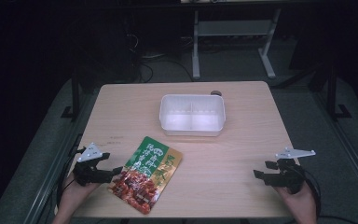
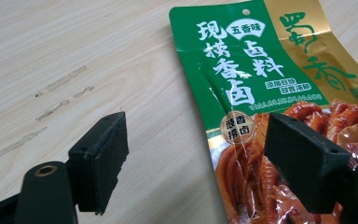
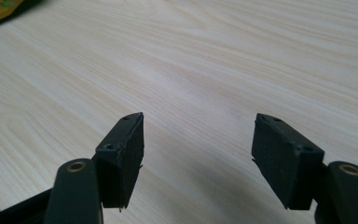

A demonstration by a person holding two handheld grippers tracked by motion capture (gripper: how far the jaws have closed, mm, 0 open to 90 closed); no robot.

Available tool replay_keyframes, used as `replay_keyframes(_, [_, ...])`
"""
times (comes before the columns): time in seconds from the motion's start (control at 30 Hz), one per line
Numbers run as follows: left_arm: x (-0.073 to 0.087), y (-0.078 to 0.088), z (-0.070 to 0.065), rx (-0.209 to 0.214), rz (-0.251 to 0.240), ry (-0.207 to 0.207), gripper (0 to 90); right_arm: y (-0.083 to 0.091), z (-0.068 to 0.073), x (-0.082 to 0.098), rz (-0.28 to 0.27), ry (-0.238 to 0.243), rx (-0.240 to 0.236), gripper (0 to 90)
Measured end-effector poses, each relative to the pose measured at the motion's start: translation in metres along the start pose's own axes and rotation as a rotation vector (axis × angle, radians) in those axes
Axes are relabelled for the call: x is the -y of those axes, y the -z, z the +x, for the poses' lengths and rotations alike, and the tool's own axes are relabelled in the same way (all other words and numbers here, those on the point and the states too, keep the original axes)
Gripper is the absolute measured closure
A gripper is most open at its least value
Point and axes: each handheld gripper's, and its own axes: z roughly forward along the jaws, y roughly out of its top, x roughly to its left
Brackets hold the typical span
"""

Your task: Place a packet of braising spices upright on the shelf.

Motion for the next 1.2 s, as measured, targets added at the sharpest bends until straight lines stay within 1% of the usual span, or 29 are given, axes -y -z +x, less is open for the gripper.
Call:
replay_keyframes(0.13, [-0.001, 0.000, -0.003, 0.006, 0.002, -0.008, 23.9, 0.000, 0.004, -0.001, -0.005, 0.009, -0.006, 34.0])
replay_keyframes(0.27, [-0.002, -0.001, -0.006, 0.019, 0.005, -0.020, 26.8, -0.002, 0.011, -0.004, -0.008, 0.028, -0.019, 34.0])
replay_keyframes(0.4, [-0.003, -0.002, -0.010, 0.029, 0.007, -0.025, 27.8, -0.003, 0.017, -0.007, -0.009, 0.050, -0.026, 34.0])
replay_keyframes(0.5, [-0.003, -0.002, -0.011, 0.032, 0.008, -0.029, 29.6, -0.004, 0.019, -0.007, -0.010, 0.047, -0.034, 34.0])
replay_keyframes(0.63, [-0.004, -0.002, -0.012, 0.046, 0.010, -0.035, 32.9, -0.007, 0.022, -0.008, -0.006, 0.058, -0.037, 34.0])
replay_keyframes(0.67, [-0.004, -0.002, -0.012, 0.050, 0.011, -0.037, 34.4, -0.007, 0.022, -0.008, -0.003, 0.059, -0.037, 34.0])
replay_keyframes(0.7, [-0.004, -0.002, -0.012, 0.055, 0.011, -0.040, 39.3, -0.008, 0.023, -0.009, -0.002, 0.062, -0.038, 34.0])
replay_keyframes(0.73, [-0.004, -0.001, -0.013, 0.059, 0.011, -0.041, 39.3, -0.008, 0.023, -0.009, -0.002, 0.062, -0.038, 34.0])
replay_keyframes(0.77, [-0.004, -0.001, -0.013, 0.065, 0.009, -0.043, 43.8, -0.009, 0.024, -0.009, 0.000, 0.061, -0.039, 34.0])
replay_keyframes(0.8, [-0.004, -0.001, -0.013, 0.072, 0.008, -0.045, 46.4, -0.009, 0.024, -0.009, 0.000, 0.061, -0.039, 34.0])
replay_keyframes(0.83, [-0.004, 0.000, -0.013, 0.080, 0.010, -0.047, 46.4, -0.009, 0.024, -0.009, 0.000, 0.061, -0.039, 34.0])
replay_keyframes(0.87, [-0.004, -0.001, -0.014, 0.089, 0.014, -0.051, 53.0, -0.010, 0.025, -0.009, 0.000, 0.062, -0.039, 34.0])
replay_keyframes(0.93, [-0.004, -0.001, -0.014, 0.093, 0.021, -0.058, 54.8, -0.010, 0.025, -0.010, 0.001, 0.064, -0.039, 34.0])
replay_keyframes(0.97, [-0.004, -0.001, -0.014, 0.102, 0.029, -0.059, 60.4, -0.012, 0.026, -0.010, 0.005, 0.065, -0.042, 34.0])
replay_keyframes(1.03, [-0.004, -0.002, -0.015, 0.108, 0.038, -0.067, 62.2, -0.012, 0.026, -0.010, 0.006, 0.066, -0.044, 34.0])
replay_keyframes(1.07, [-0.003, -0.003, -0.016, 0.120, 0.047, -0.071, 66.3, -0.014, 0.028, -0.012, 0.010, 0.069, -0.049, 34.0])
replay_keyframes(1.13, [-0.003, -0.003, -0.016, 0.124, 0.054, -0.075, 67.9, -0.015, 0.028, -0.013, 0.009, 0.075, -0.052, 34.0])
replay_keyframes(1.17, [-0.003, -0.004, -0.016, 0.129, 0.058, -0.077, 71.7, -0.017, 0.031, -0.015, 0.011, 0.078, -0.057, 34.0])
replay_keyframes(1.2, [-0.003, -0.004, -0.016, 0.131, 0.064, -0.080, 71.7, -0.017, 0.031, -0.015, 0.011, 0.078, -0.057, 34.0])
